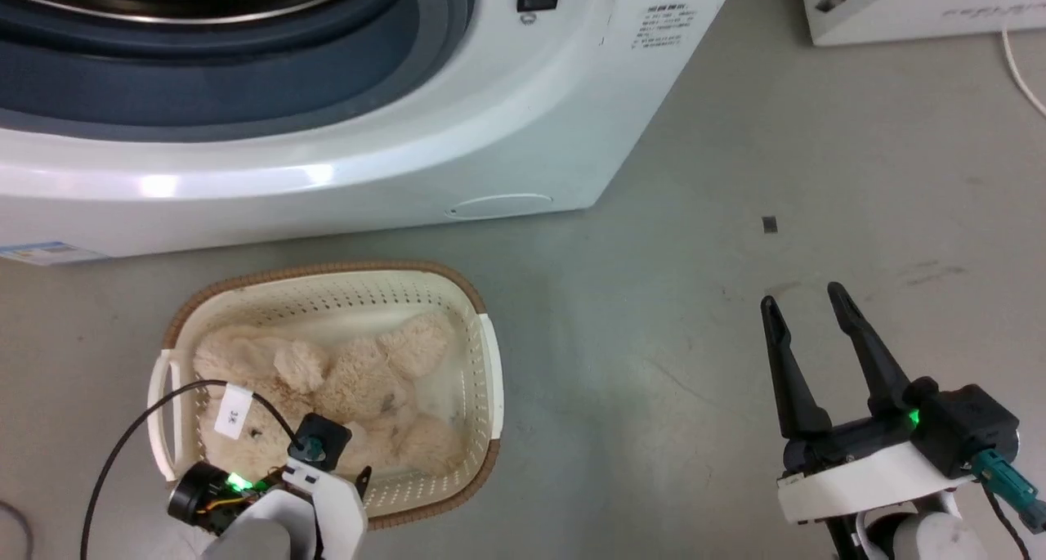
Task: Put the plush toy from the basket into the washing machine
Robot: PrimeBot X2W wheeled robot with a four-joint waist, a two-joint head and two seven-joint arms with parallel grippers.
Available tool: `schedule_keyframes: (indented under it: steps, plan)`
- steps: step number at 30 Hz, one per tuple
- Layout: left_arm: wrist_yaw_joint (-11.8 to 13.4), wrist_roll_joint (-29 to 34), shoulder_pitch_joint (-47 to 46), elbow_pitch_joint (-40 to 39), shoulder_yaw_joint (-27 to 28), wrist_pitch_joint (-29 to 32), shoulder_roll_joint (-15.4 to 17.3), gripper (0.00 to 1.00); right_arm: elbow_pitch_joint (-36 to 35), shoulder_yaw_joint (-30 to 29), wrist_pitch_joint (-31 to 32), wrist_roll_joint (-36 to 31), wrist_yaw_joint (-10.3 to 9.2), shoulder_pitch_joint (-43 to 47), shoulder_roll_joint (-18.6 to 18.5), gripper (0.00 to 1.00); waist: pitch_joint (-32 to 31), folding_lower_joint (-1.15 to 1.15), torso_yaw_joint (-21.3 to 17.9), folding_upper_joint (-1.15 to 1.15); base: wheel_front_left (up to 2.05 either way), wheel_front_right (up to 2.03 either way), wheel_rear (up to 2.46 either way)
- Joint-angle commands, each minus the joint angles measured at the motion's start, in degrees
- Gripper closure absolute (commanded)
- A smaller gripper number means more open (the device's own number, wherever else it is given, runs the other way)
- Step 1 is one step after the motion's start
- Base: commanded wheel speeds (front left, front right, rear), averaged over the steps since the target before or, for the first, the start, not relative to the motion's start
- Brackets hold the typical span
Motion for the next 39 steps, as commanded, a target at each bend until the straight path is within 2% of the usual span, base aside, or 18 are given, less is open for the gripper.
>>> schedule_keyframes:
  steps: [1, 12, 19, 25, 26, 27, 28, 33, 39]
  plan:
    - [-0.39, -0.36, -1.69, 1.75, -0.94, -0.3, 0.8, 0.0, -0.41, 0.02, -0.51, 0.54, -0.04, -1.39, 0.0, 0.0, 1.57, -0.01, -0.49, 0.0, 0.0, 0.0, 0.0]
    - [0.14, 0.15, -8.78, 9.05, -6.51, -2.96, 2.09, 0.0, -1.39, 0.21, -1.82, 1.12, -0.04, -2.81, 0.0, 0.0, 7.53, -0.01, -1.62, 0.0, 0.0, 0.0, 0.0]
    - [2.5, 0.95, -11.64, 10.51, -8.4, -6.09, 2.48, 0.0, -1.69, 0.04, -2.08, 1.19, -0.04, -3.07, 0.0, 0.0, 9.63, -0.01, -1.63, 0.0, 0.0, 0.0, 0.0]
    - [2.14, 0.61, -12.42, 10.71, -8.83, -6.98, 2.39, 0.0, -1.76, -0.01, -2.08, 1.14, -0.04, -3.24, 0.0, 0.0, 10.37, -0.01, -1.43, 0.0, 0.0, 0.0, 0.0]
    - [1.87, 0.41, -12.45, 10.75, -8.84, -6.99, 2.33, 0.02, -1.73, -0.02, -2.08, 1.13, -0.04, -3.28, 0.0, 0.0, 10.41, -0.01, -1.39, 0.0, 0.0, 0.0, 0.0]
    - [1.49, 0.25, -12.43, 10.79, -8.94, -6.86, 2.25, 0.8, -1.69, -0.03, -2.08, 1.12, -0.04, -3.31, 0.0, 0.0, 10.4, -0.01, -1.36, 0.0, 0.0, 0.0, 0.0]
    - [1.05, 0.01, -12.39, 10.83, -9.01, -6.69, 2.16, 1.0, -1.64, -0.03, -2.08, 1.1, -0.04, -3.32, 0.0, 0.0, 10.36, -0.01, -1.33, 0.0, 0.0, 0.0, 0.0]
    - [0.06, -1.27, -12.0, 10.95, -8.93, -6.97, 1.86, 1.0, -1.23, -0.02, -2.08, 0.95, -0.04, -3.46, 0.0, 0.0, 9.77, -0.01, -1.09, 0.0, 0.0, 0.0, 0.0]
    - [0.19, -2.79, -10.9, 11.0, -8.23, -7.89, 1.45, 1.0, -0.65, -0.04, -2.08, 0.98, -0.04, -3.45, 0.0, 0.0, 7.71, -0.01, -0.59, 0.0, 0.0, 0.0, 0.0]
